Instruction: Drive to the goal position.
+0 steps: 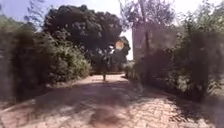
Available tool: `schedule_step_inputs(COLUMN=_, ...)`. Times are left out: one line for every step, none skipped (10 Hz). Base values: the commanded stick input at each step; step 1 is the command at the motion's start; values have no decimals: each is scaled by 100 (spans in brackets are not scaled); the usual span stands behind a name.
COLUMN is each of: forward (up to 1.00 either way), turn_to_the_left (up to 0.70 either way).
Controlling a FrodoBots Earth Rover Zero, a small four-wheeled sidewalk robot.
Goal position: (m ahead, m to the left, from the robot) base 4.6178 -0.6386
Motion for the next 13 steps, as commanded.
schedule_step_inputs(forward=70, turn_to_the_left=0)
schedule_step_inputs(forward=70, turn_to_the_left=0)
schedule_step_inputs(forward=70, turn_to_the_left=0)
schedule_step_inputs(forward=70, turn_to_the_left=0)
schedule_step_inputs(forward=70, turn_to_the_left=0)
schedule_step_inputs(forward=70, turn_to_the_left=0)
schedule_step_inputs(forward=70, turn_to_the_left=0)
schedule_step_inputs(forward=70, turn_to_the_left=0)
schedule_step_inputs(forward=70, turn_to_the_left=0)
schedule_step_inputs(forward=70, turn_to_the_left=0)
schedule_step_inputs(forward=70, turn_to_the_left=0)
schedule_step_inputs(forward=70, turn_to_the_left=0)
schedule_step_inputs(forward=70, turn_to_the_left=0)
